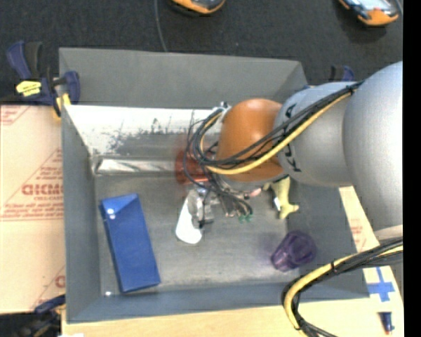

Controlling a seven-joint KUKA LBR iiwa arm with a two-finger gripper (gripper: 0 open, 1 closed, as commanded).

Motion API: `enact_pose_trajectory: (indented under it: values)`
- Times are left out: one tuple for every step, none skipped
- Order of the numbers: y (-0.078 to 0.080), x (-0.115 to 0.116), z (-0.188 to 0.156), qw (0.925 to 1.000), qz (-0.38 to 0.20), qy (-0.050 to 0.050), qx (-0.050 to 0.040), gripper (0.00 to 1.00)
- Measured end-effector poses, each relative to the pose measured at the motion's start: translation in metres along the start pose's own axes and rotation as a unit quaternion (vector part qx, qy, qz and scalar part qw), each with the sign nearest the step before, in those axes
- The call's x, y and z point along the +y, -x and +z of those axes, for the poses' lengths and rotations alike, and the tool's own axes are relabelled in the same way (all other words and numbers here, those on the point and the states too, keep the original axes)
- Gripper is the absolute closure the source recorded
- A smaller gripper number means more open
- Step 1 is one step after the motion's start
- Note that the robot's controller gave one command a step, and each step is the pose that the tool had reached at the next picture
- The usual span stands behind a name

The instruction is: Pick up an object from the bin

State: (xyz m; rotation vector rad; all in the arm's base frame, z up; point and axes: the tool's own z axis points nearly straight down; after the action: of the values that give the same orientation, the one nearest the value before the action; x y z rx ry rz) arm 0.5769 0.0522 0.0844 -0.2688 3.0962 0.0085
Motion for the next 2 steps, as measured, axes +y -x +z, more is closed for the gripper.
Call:
enact_pose_trajectory:
  values:
    - [-0.0017,0.0004,0.0025,1.0000,0.000,0.000,0.0026,0.00]
    - [-0.0019,0.0004,0.0026,1.0000,0.001,0.001,0.0028,0.00]
